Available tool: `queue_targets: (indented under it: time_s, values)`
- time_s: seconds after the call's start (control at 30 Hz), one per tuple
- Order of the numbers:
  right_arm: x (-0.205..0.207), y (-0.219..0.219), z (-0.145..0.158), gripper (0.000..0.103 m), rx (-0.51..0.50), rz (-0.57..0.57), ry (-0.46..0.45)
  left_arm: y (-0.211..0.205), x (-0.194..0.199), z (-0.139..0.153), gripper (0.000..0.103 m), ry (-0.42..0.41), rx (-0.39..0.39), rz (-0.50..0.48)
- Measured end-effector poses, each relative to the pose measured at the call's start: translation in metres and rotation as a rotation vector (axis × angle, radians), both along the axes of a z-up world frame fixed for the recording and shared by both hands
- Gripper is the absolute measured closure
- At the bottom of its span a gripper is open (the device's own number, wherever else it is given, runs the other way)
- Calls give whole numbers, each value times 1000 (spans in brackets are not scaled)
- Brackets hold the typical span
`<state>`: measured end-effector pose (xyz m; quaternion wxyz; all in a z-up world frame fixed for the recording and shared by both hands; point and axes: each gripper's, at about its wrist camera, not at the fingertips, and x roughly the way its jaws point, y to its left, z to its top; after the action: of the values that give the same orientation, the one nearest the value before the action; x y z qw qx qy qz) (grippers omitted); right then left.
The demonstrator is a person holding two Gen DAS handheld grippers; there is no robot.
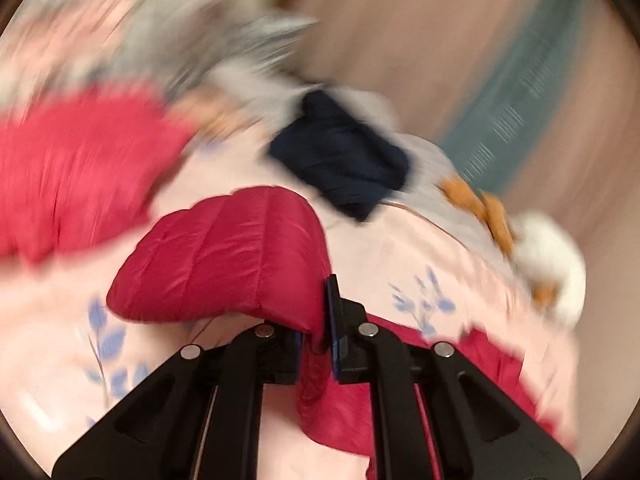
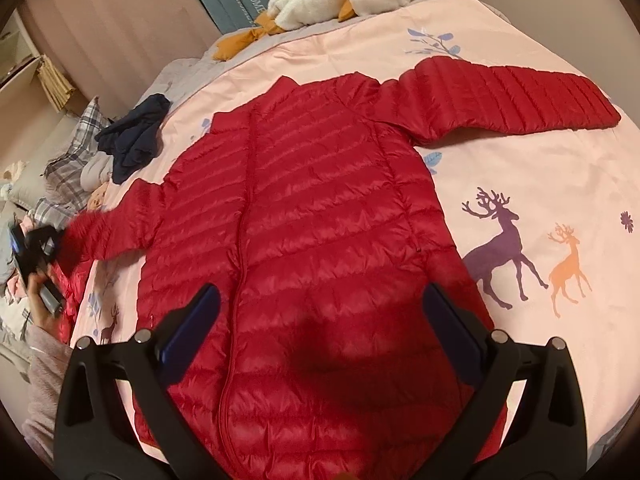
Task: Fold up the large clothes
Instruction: 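Grasp the sleeve cuff with the left tool and fold it across the jacket body, then grasp the other sleeve's orange-trimmed cuff with the right tool and fold it across the body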
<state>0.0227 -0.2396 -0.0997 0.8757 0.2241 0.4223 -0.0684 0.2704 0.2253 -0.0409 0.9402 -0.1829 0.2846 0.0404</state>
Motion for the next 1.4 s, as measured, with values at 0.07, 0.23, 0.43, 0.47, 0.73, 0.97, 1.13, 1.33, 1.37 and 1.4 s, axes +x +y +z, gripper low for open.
queue_targets:
  time_s: [0.07, 0.23, 0.43, 0.47, 0.73, 0.97, 1.13, 1.33, 1.37, 1.4]
  values:
    - [-4, -3, 0, 2, 6, 0, -4, -68, -13, 26, 93, -50, 197, -134]
    - [-11, -12, -2, 2, 33, -17, -15, -191, -30, 27, 93, -65, 373, -355]
    - [-13, -31, -12, 2, 41, -37, 6, -289, -34, -11, 93, -9, 457, -485]
    - [-14, -34, -14, 2, 48, -42, 7, -304, -37, -21, 93, 11, 464, -508]
    - [-4, -57, -26, 2, 139, -71, 22, -355, -32, -87, 80, 209, 466, -623]
    - [31, -77, -26, 2, 279, -46, 10, -312, -50, -82, 29, 242, 258, -682]
    - [74, -80, -32, 2, 429, -5, -4, -239, -58, -67, 29, 235, -25, -644]
    - [138, -80, -57, 2, 466, -71, 25, -141, -39, -98, 29, 295, -457, -494]
    - [144, -81, -59, 2, 483, -87, 13, -131, -31, -110, 29, 314, -560, -489]
    - [151, -83, -61, 2, 502, -109, -1, -124, -26, -119, 29, 324, -623, -476]
